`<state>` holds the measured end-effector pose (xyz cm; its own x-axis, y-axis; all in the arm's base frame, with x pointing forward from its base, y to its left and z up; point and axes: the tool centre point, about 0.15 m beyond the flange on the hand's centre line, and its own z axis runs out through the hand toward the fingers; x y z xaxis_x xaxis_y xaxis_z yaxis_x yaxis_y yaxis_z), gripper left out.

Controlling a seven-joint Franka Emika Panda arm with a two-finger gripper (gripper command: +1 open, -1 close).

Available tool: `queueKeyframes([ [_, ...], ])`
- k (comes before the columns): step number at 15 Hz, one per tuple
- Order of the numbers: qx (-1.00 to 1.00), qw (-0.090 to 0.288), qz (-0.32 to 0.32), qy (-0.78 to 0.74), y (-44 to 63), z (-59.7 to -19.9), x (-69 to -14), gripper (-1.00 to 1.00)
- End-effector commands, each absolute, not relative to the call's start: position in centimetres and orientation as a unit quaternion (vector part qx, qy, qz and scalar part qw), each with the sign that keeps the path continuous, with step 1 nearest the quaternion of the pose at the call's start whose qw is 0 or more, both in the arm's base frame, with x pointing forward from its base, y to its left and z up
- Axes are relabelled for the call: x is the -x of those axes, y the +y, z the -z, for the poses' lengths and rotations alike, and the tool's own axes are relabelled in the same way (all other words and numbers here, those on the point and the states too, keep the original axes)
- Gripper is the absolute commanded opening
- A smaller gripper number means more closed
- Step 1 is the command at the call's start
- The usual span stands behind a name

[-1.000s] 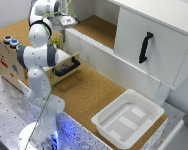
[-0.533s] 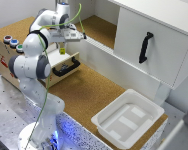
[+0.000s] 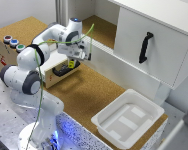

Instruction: Put the yellow object on the table

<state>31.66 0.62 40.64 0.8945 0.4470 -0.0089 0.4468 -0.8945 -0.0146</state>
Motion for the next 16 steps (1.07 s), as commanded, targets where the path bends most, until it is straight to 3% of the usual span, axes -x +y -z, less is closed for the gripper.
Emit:
queueKeyframes([
  [1, 0.980, 0.011, -0.021, -0.196, -7.2, -35.8, -36.1, -1.00],
  [11, 0.996, -0.018, -0.009, -0.085, -14.0, -25.9, -38.6, -1.00],
  [16, 0.997, 0.019, -0.021, -0.068, -13.5, -21.2, -38.9, -1.00],
])
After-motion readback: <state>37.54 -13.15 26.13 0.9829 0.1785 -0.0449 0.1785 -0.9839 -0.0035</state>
